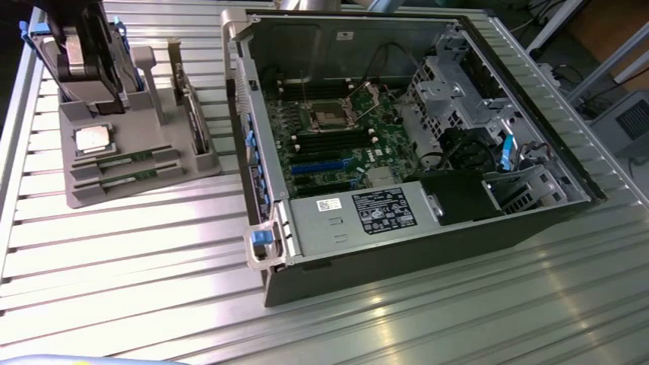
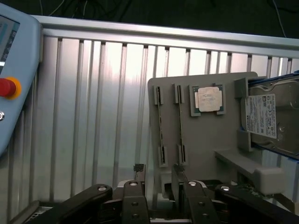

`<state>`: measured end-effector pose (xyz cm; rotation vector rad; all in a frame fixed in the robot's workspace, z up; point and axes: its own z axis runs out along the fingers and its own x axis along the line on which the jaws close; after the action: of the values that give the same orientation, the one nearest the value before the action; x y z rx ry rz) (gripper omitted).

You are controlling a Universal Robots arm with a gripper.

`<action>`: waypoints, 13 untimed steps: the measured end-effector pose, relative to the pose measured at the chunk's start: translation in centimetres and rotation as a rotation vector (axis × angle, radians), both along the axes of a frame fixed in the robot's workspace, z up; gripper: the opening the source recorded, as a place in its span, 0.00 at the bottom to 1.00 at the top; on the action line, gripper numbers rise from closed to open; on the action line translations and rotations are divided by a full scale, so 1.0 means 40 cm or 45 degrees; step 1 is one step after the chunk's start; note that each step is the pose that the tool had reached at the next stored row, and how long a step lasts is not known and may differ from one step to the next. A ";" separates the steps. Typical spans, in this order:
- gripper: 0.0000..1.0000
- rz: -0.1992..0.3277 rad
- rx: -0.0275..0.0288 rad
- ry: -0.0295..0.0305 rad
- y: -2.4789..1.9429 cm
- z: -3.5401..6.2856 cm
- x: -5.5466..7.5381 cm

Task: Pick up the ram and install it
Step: 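Pick up the ram and move it above insertion slot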

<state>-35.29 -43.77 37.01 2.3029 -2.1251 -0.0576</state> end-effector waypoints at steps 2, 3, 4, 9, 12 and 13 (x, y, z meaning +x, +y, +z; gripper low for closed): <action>0.36 0.004 0.0000 0.0000 0.000 -0.001 0.000; 0.36 0.007 0.0000 0.0000 0.000 -0.001 0.000; 0.36 0.010 -0.0001 0.0000 0.000 -0.001 0.000; 0.36 0.021 0.0000 0.0000 0.000 -0.002 0.000; 0.36 0.025 0.0000 0.0000 0.000 -0.003 0.000; 0.36 0.026 0.0000 0.0000 0.000 -0.003 0.000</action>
<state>-35.29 -43.77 36.90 2.3243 -2.1012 -0.0575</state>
